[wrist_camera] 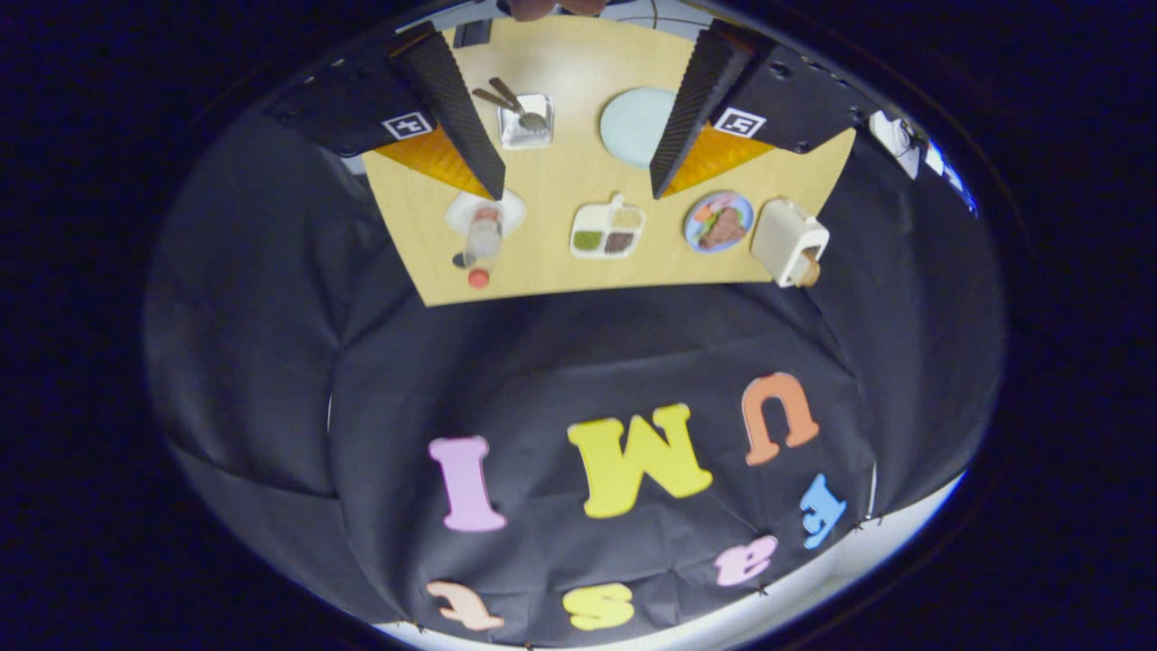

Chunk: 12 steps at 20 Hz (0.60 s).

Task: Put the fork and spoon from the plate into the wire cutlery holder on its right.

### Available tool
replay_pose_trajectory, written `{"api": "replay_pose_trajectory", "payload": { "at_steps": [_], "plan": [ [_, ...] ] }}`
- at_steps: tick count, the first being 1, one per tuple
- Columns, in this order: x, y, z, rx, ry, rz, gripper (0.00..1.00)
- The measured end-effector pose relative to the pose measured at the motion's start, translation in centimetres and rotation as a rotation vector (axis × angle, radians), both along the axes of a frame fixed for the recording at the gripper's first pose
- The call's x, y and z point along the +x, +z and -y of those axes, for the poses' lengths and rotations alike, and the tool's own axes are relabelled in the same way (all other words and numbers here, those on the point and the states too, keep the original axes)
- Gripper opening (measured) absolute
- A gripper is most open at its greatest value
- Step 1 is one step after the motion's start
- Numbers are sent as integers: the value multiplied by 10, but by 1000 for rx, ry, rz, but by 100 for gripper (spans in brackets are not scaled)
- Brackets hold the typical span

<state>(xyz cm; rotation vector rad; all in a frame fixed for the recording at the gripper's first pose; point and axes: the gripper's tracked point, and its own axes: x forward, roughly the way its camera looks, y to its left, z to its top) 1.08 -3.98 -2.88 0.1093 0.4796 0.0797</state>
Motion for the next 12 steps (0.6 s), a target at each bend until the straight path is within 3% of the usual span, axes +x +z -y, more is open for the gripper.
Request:
{"api": "replay_pose_trajectory", "payload": {
  "at_steps": [5, 7, 12],
  "plan": [
    [-24, 85, 12, -66, -68, 419, 96],
    [-31, 89, 15, -89, -84, 481, 96],
    [-30, 93, 19, -105, -108, 484, 96]
  ]
}}
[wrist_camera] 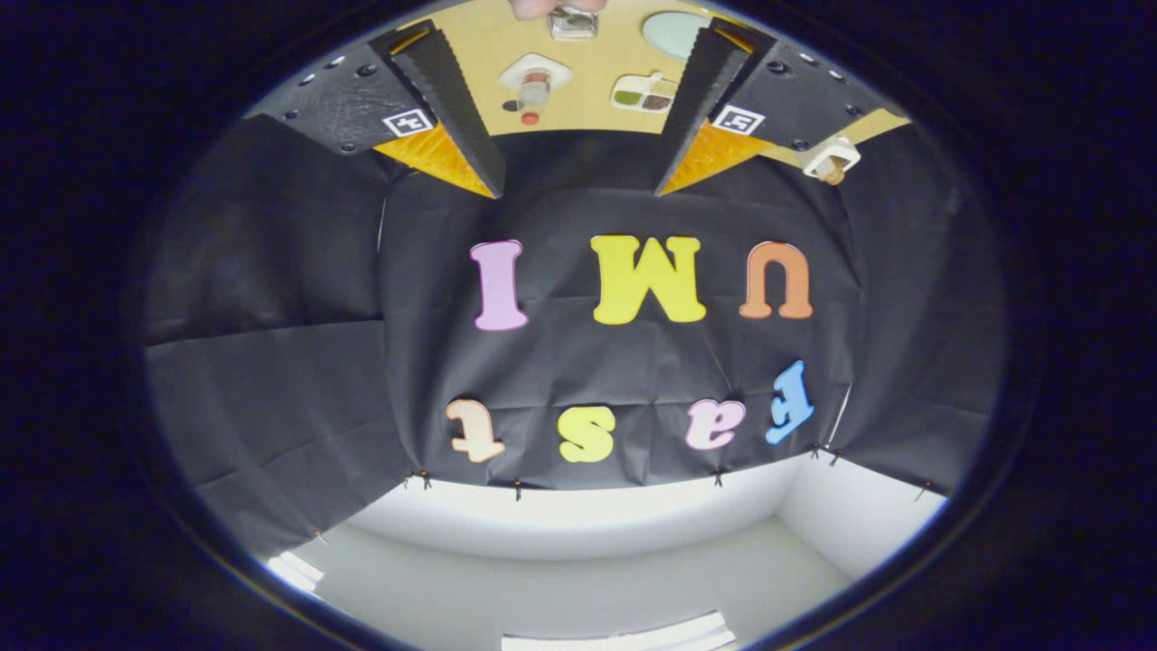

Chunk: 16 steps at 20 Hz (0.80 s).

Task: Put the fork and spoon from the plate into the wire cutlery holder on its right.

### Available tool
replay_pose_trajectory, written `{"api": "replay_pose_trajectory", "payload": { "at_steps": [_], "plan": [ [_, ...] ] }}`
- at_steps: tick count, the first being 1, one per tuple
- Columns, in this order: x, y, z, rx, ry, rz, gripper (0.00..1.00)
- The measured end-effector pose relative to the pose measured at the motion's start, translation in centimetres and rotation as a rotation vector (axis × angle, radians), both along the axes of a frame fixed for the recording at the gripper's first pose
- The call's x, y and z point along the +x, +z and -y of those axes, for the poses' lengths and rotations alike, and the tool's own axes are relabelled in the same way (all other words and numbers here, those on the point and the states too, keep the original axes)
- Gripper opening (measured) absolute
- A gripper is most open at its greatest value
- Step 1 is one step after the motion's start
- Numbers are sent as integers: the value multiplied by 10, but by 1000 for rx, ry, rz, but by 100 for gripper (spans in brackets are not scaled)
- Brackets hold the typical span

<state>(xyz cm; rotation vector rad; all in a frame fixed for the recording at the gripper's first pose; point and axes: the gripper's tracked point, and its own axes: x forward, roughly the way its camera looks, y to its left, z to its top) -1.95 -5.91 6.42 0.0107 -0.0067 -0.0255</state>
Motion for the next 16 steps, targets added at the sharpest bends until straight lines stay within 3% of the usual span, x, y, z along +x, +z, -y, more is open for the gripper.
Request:
{"api": "replay_pose_trajectory", "payload": {
  "at_steps": [16],
  "plan": [
    [-1, 10, 4, -10, -8, 26, 96]
  ]
}}
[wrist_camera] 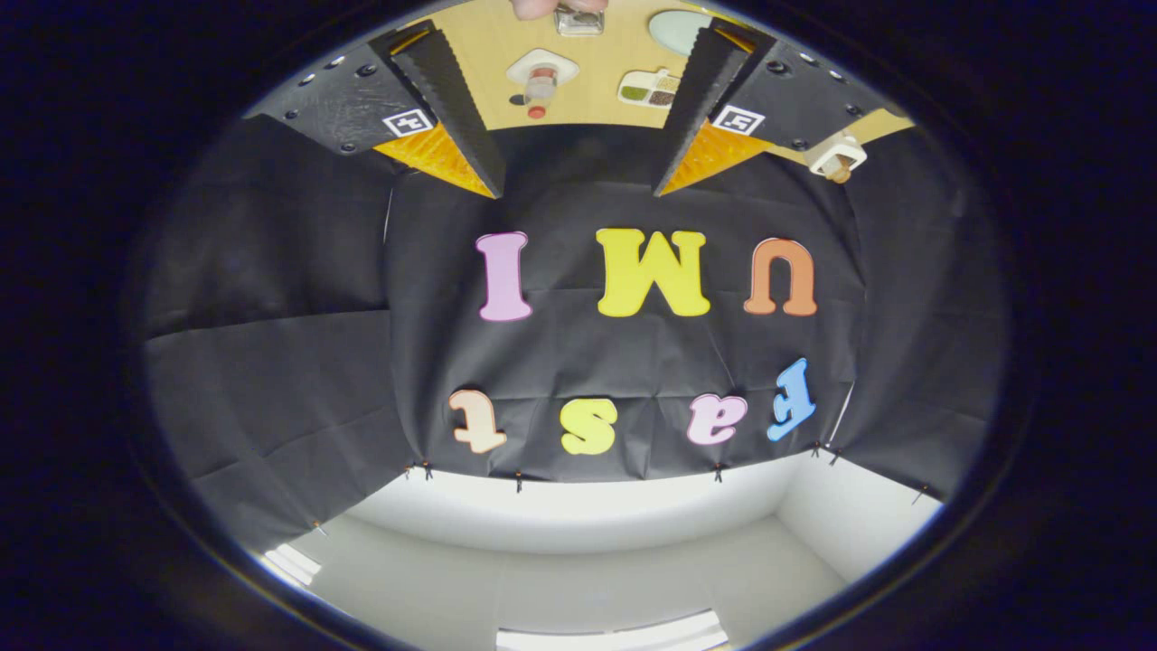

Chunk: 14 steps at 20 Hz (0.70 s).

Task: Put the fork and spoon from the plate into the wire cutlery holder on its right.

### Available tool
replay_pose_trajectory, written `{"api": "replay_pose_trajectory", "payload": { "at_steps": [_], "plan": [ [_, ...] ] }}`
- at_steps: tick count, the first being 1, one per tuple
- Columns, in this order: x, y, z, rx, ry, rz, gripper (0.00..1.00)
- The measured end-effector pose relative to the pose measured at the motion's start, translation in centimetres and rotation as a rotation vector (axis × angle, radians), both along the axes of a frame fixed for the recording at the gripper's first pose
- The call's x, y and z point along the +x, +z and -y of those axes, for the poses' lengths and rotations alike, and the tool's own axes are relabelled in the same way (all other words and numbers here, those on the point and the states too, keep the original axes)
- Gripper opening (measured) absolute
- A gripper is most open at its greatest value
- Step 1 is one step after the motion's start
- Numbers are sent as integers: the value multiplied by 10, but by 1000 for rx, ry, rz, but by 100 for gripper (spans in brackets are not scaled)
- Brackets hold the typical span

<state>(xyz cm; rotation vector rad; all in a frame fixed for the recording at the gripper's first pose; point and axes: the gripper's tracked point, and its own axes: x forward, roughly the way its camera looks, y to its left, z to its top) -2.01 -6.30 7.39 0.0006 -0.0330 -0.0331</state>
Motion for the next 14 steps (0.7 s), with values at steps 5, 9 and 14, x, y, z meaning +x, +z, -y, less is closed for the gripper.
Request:
{"api": "replay_pose_trajectory", "payload": {
  "at_steps": [5, 9, 14],
  "plan": [
    [0, 0, 3, -15, -15, -9, 96],
    [1, -1, 2, -52, -16, -25, 96],
    [-2, 3, 0, -51, 8, -54, 96]
  ]
}}
